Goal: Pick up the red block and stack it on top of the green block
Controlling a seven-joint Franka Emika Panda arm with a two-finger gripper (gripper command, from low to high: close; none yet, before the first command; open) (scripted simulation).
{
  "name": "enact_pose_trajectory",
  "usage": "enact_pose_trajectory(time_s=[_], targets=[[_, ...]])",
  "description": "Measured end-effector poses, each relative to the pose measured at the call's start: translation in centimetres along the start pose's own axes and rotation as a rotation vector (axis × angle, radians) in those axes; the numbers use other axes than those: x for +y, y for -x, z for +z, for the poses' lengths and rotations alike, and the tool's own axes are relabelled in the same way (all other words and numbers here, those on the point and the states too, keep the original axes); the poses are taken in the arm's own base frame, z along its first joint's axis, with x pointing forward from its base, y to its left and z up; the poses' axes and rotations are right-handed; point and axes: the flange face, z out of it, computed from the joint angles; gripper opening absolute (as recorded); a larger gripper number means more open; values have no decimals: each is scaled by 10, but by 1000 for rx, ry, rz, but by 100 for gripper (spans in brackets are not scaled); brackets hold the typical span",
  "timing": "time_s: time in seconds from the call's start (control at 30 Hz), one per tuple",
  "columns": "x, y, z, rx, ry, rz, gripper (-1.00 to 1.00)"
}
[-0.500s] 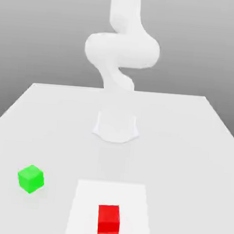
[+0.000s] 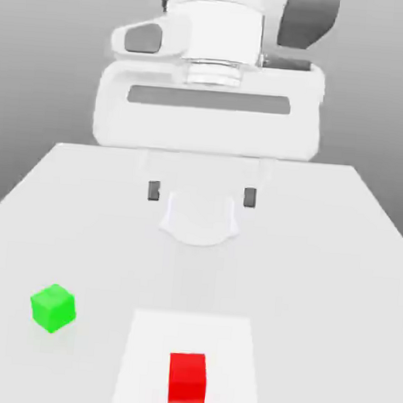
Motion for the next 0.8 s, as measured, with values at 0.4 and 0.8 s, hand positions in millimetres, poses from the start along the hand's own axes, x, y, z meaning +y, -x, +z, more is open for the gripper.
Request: enact_pose_trajectory(time_s=[0.4,0.8], targets=[[55,58,197,-200,185,-27,0],[55,58,195,-201,187,-27,-100]])
